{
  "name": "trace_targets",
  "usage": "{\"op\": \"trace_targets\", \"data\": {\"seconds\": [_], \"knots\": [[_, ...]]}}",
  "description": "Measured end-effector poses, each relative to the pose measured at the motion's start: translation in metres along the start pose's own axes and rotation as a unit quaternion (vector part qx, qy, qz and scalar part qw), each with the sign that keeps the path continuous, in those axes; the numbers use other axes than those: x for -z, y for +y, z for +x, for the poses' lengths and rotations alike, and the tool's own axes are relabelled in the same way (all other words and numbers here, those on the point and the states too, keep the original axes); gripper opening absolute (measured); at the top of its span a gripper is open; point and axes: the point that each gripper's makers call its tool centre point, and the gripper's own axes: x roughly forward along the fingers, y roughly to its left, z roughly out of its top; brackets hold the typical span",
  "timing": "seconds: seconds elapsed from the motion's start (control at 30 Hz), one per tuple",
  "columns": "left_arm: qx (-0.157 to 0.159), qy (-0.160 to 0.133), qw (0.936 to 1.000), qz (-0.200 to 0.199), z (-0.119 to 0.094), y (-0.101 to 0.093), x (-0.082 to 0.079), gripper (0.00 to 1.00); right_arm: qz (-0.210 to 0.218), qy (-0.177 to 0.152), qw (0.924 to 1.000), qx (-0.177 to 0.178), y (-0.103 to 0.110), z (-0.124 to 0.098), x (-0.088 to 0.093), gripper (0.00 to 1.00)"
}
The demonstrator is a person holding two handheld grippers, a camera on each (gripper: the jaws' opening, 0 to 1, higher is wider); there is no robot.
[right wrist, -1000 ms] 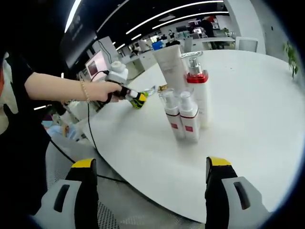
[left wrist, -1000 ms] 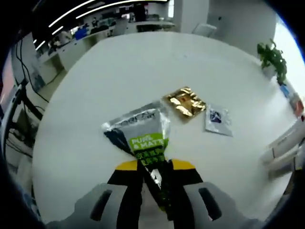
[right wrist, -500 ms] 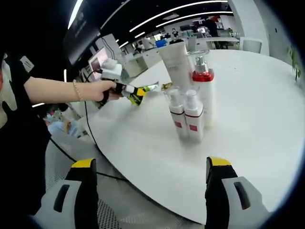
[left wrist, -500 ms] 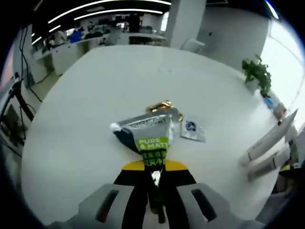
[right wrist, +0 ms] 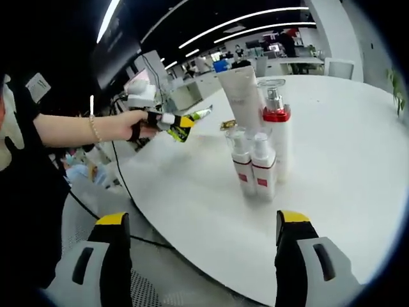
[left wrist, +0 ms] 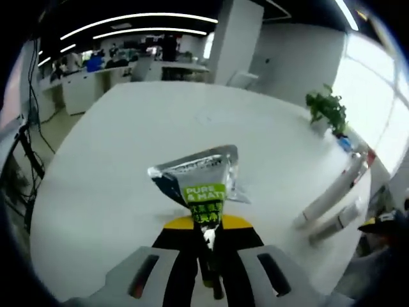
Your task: Arrange the skincare products in the storage area until every visible bottle or jar stands upright without overlapping.
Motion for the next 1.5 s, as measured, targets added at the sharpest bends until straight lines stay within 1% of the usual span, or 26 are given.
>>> {"op": "trace_targets", "data": {"seconds": [0.1, 0.17, 0.23, 0.3, 0.37, 0.43, 0.5, 0.53, 0.57, 0.7, 0.73, 0.83, 0.87, 0.9, 0.97, 1.03, 1.07, 1.1, 1.2, 1.23, 1.27, 1.3, 1.37, 1.43, 1.47, 1.5], "knots": [[0.01, -0.012, 0.9999, -0.004, -0.012, -0.009, -0.004, 0.05, -0.005, 0.002, 1.0, -0.004, 0.002, 0.001, 0.0, 0.93], [0.017, -0.02, 0.9997, -0.004, -0.018, -0.013, -0.008, 0.05, -0.009, 0.0, 0.9999, -0.004, 0.002, 0.0, -0.001, 0.92], [0.025, -0.028, 0.9993, 0.002, -0.019, -0.016, -0.013, 0.05, -0.012, -0.002, 0.9999, -0.005, 0.004, 0.0, -0.002, 0.91], [0.033, -0.041, 0.9986, 0.006, -0.032, -0.023, -0.021, 0.05, -0.011, -0.009, 0.9999, -0.006, 0.004, -0.001, -0.005, 0.91], [0.041, -0.056, 0.9976, 0.009, -0.041, -0.027, -0.029, 0.05, -0.009, -0.017, 0.9998, -0.007, 0.003, -0.002, -0.008, 0.9], [0.047, -0.068, 0.9965, 0.013, -0.053, -0.034, -0.036, 0.05, -0.003, -0.028, 0.9996, -0.009, 0.003, -0.004, -0.013, 0.89], [0.058, -0.083, 0.9948, 0.014, -0.061, -0.039, -0.043, 0.05, 0.01, -0.046, 0.9989, -0.011, 0.006, -0.005, -0.023, 0.88], [0.062, -0.09, 0.9938, 0.018, -0.064, -0.042, -0.047, 0.05, 0.022, -0.063, 0.9976, -0.021, 0.01, -0.005, -0.031, 0.88], [0.064, -0.095, 0.9932, 0.021, -0.067, -0.045, -0.049, 0.05, 0.022, -0.067, 0.9972, -0.024, 0.012, -0.006, -0.033, 0.87], [0.082, -0.117, 0.9888, 0.043, -0.086, -0.063, -0.059, 0.05, 0.009, -0.085, 0.9955, -0.04, 0.025, -0.006, -0.054, 0.86], [0.085, -0.122, 0.9871, 0.06, -0.089, -0.066, -0.062, 0.05, 0.007, -0.093, 0.9946, -0.045, 0.028, -0.006, -0.061, 0.86], [0.091, -0.134, 0.9833, 0.081, -0.104, -0.079, -0.066, 0.05, 0.012, -0.118, 0.991, -0.062, 0.036, -0.007, -0.081, 0.84], [0.094, -0.138, 0.982, 0.089, -0.108, -0.082, -0.068, 0.05, 0.016, -0.131, 0.9887, -0.071, 0.039, -0.007, -0.09, 0.84], [0.098, -0.142, 0.9804, 0.095, -0.114, -0.087, -0.069, 0.05, 0.017, -0.136, 0.9878, -0.074, 0.041, -0.007, -0.094, 0.84], [0.11, -0.153, 0.9761, 0.108, -0.125, -0.097, -0.073, 0.05, 0.024, -0.155, 0.9835, -0.091, 0.048, -0.008, -0.108, 0.82], [0.115, -0.158, 0.9734, 0.119, -0.133, -0.103, -0.074, 0.05, 0.033, -0.169, 0.9791, -0.108, 0.054, -0.009, -0.121, 0.79], [0.121, -0.162, 0.971, 0.128, -0.136, -0.107, -0.075, 0.05, 0.037, -0.185, 0.9746, -0.12, 0.058, -0.011, -0.131, 0.78], [0.127, -0.169, 0.9671, 0.141, -0.142, -0.112, -0.076, 0.05, 0.038, -0.195, 0.9717, -0.128, 0.061, -0.012, -0.137, 0.77], [0.135, -0.179, 0.9593, 0.172, -0.156, -0.126, -0.078, 0.05, 0.057, -0.227, 0.9598, -0.155, 0.069, -0.016, -0.162, 0.74], [0.139, -0.186, 0.9552, 0.184, -0.162, -0.132, -0.08, 0.06, 0.06, -0.236, 0.9563, -0.161, 0.071, -0.017, -0.168, 0.74], [0.141, -0.188, 0.9534, 0.189, -0.166, -0.136, -0.08, 0.06, 0.063, -0.242, 0.9539, -0.165, 0.074, -0.018, -0.174, 0.73], [0.146, -0.191, 0.95, 0.2, -0.172, -0.143, -0.08, 0.06, 0.064, -0.247, 0.9516, -0.171, 0.078, -0.018, -0.18, 0.72], [0.15, -0.196, 0.9467, 0.207, -0.179, -0.149, -0.08, 0.06, 0.07, -0.253, 0.9481, -0.179, 0.082, -0.016, -0.187, 0.71], [0.16, -0.2, 0.9434, 0.211, -0.186, -0.156, -0.081, 0.06, 0.073, -0.258, 0.9442, -0.191, 0.088, -0.013, -0.195, 0.7], [0.17, -0.202, 0.9423, 0.206, -0.19, -0.161, -0.081, 0.06, 0.075, -0.262, 0.9423, -0.195, 0.091, -0.012, -0.198, 0.7], [0.172, -0.204, 0.942, 0.203, -0.192, -0.163, -0.081, 0.06, 0.078, -0.267, 0.939, -0.203, 0.094, -0.01, -0.202, 0.7]]}}
